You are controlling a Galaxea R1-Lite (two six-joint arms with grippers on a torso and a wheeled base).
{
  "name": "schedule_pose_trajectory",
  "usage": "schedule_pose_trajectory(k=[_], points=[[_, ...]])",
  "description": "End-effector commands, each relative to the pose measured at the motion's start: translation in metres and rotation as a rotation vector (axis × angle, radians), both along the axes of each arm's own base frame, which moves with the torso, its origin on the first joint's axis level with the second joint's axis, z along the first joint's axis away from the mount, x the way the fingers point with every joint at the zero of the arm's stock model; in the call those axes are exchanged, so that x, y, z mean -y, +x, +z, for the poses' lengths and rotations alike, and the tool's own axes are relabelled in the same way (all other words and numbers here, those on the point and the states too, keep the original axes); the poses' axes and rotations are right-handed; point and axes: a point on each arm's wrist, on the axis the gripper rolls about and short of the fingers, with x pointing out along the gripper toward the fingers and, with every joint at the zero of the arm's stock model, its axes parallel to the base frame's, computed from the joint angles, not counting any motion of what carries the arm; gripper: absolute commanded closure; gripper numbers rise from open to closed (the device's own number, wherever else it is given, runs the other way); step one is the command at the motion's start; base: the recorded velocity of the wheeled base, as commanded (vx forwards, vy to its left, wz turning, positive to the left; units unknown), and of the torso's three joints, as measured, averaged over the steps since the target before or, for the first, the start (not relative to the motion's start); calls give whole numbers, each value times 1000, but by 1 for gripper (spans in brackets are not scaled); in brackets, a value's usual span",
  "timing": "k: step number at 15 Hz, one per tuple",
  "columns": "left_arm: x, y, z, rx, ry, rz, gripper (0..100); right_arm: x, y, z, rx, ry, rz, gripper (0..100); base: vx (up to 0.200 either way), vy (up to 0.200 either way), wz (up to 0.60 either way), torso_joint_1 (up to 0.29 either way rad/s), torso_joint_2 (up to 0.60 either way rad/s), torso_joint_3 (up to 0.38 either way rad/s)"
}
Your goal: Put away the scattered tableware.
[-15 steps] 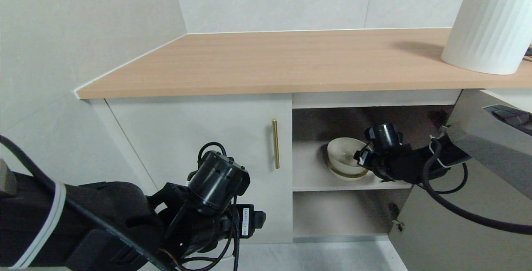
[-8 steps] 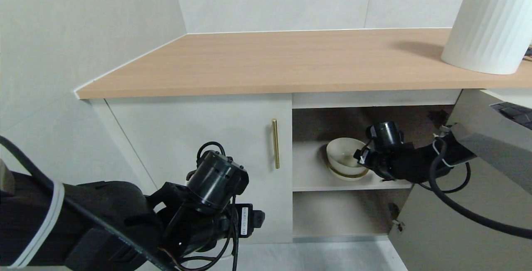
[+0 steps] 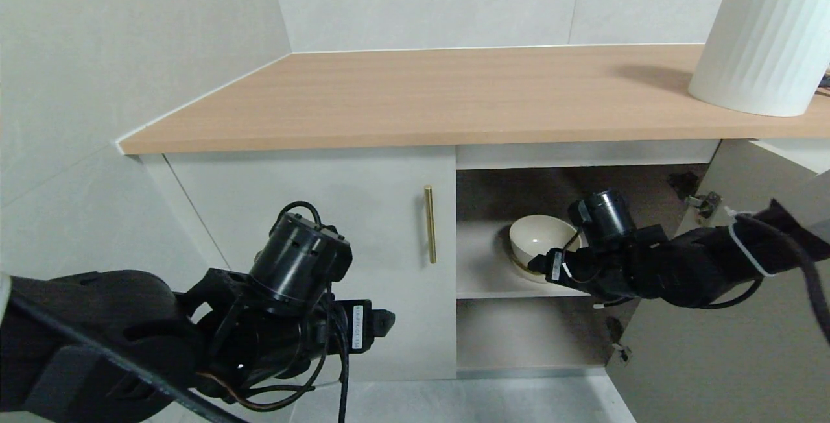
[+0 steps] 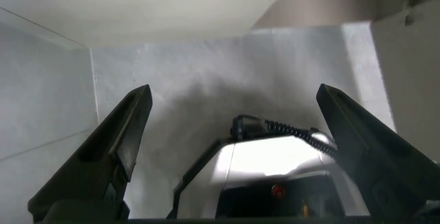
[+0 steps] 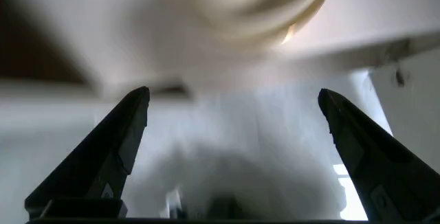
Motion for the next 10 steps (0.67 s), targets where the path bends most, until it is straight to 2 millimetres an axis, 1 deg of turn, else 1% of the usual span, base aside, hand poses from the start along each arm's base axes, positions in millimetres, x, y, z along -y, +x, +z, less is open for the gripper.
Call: schedule_pose_trajectory(k=[1,3,4,5,6,7,8,10], points=[[-17,-8,23,57,-20,11,0,3,-53,48,8,14,138,0,0,0,0,0,0,0],[-26,-18,34,89,-33,7,0,17,-85,73,12,7,206,0,0,0,0,0,0,0],[-28,-20,38,102,-41,11,0,23,-98,81,13,-8,229,0,0,0,0,0,0,0],[-34,-18,39,106,-33,27,0,29,-107,88,17,-23,242,0,0,0,0,0,0,0],[-45,-17,36,100,-8,55,0,34,-117,95,27,-28,252,0,0,0,0,0,0,0],[-45,-17,36,100,-8,55,0,34,-117,95,27,-28,252,0,0,0,0,0,0,0],[-56,-23,37,111,-2,71,0,45,-137,100,16,-33,258,0,0,0,0,0,0,0],[-58,-26,42,129,-15,69,0,53,-153,101,29,-28,260,0,0,0,0,0,0,0]])
